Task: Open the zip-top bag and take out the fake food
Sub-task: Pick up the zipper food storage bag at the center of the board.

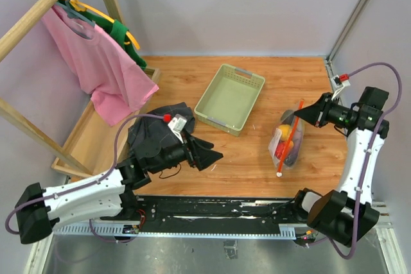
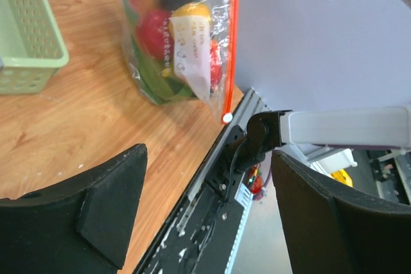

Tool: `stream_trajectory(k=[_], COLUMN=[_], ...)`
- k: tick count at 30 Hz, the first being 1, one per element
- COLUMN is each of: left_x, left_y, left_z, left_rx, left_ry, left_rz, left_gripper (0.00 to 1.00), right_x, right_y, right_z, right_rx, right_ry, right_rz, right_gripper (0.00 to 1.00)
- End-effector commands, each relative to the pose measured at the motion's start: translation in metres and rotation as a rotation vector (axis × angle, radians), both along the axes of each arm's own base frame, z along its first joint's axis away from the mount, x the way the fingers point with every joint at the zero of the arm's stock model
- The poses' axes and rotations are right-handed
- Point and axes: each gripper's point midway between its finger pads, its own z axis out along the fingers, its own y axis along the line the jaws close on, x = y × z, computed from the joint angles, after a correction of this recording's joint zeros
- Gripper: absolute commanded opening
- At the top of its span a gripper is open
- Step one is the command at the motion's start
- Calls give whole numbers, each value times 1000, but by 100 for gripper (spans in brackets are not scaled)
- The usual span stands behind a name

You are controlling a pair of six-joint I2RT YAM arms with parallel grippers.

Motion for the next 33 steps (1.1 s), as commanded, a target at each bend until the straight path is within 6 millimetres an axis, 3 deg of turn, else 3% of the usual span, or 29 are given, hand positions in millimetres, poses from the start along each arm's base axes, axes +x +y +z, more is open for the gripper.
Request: stream_trajectory(k=[1, 10, 15, 18, 24, 33], left_x=[11, 21, 33, 38, 30, 29], left_y=[-21, -103, -143, -156, -182, -199], left_z=[11, 11, -8, -23, -30, -53], left_rx=[87, 252, 344, 433, 446, 597], left_ry=[-111, -142, -80, -50, -45, -76], left_rz=[111, 262, 351, 375, 343, 402], left_gripper=[81, 82, 78, 74, 68, 62], right_x=[13, 20, 23, 23, 23, 23], right_y=[6, 20, 21, 21, 21, 21], right_z=[20, 14, 9, 7, 2, 1], right_rx=[178, 283, 317, 315, 314, 319], right_ry=[62, 217, 257, 258, 261, 267], right_rz=[-113, -247, -278, -283, -283, -283], right_gripper=[1, 1, 1, 1, 1, 1])
